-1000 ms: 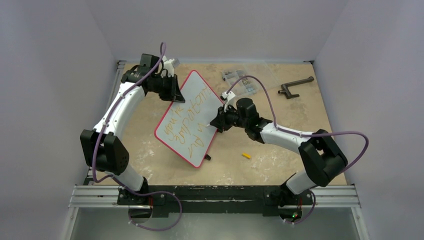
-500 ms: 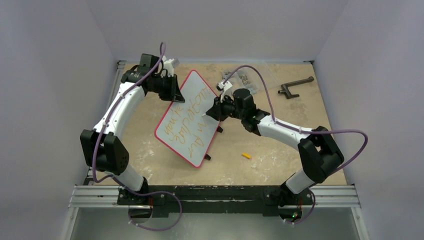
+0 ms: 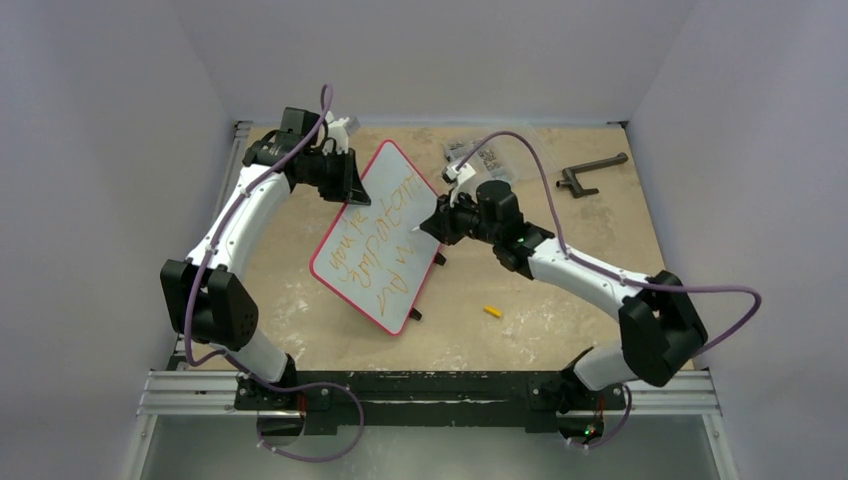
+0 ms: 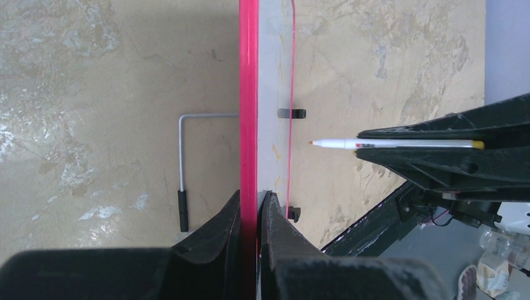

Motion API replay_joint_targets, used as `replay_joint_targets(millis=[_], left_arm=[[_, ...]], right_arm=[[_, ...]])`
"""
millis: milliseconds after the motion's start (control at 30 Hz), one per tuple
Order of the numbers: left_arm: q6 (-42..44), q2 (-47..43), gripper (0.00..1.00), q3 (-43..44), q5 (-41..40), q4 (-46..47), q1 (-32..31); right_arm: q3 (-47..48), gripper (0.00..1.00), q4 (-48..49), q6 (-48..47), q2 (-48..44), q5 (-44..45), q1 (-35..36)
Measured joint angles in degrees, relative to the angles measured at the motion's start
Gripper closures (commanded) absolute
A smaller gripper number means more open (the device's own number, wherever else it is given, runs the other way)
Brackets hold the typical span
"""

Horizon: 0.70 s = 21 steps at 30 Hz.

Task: Write a sentence on the whiteboard
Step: Put down the whiteboard on the whiteboard stand.

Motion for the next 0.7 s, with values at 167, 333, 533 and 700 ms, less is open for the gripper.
replay_joint_targets(millis=[167, 333, 533, 700], left_arm=[[0.00, -0.07, 1.00, 0.00, -0.17, -0.04, 0.00], [0.00, -0.46, 1.00, -0.07, -0.79, -0.22, -0.20], [-0.15, -0.79, 1.00, -0.35, -1.33, -0.17, -0.50], [-0.28, -0.87, 1.00, -0.35, -2.12, -0.02, -1.07]], right_arm=[[-2.80, 1.00, -3.08, 0.00, -9.18, 3.02, 0.00], [-3.10, 1.00, -5.51, 0.02, -18.25, 5.99, 0.00], [-3.10, 1.00, -7.67, 0.02, -24.52, 9.14, 0.00], [-4.17, 1.00, -9.03, 0.02, -26.23, 10.60, 0.00]])
